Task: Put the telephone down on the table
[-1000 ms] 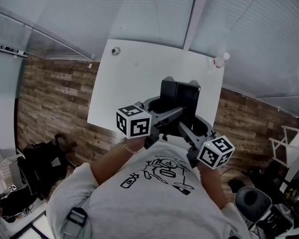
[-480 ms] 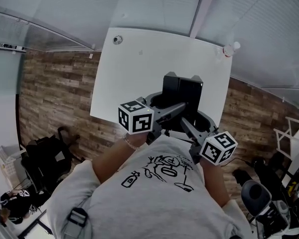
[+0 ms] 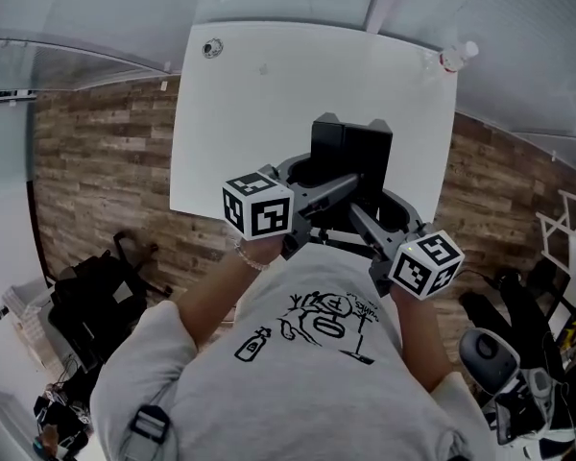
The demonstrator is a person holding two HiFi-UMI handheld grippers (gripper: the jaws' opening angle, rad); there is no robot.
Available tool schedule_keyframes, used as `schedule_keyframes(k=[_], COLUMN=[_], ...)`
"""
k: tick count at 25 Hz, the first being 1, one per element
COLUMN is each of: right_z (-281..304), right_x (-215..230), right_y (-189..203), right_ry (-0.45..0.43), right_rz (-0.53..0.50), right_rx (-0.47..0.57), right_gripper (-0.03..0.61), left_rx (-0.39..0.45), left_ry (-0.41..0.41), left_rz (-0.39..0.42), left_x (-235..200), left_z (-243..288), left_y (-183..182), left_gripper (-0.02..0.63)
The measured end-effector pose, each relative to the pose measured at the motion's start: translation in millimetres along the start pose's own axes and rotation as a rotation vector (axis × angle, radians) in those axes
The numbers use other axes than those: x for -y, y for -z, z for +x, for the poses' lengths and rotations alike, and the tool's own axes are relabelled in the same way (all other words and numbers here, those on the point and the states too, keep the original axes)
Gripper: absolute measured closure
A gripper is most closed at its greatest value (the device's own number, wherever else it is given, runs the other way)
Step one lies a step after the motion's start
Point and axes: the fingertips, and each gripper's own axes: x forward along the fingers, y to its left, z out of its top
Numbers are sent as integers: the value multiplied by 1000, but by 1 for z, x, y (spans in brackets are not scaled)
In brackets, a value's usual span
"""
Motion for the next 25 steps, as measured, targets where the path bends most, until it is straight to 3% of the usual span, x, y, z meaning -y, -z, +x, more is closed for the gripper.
schedule_keyframes(k=[25], right_z=[54], right_x=[54], right_y=[36], right_ry=[70], right_rz=[50], right_rx=[-75], right_gripper=[353], left_rx=[-47], left_ry=[10], left_rz=[-35], left_x=[-79], left_z=[25], left_y=[27], left_gripper=[331])
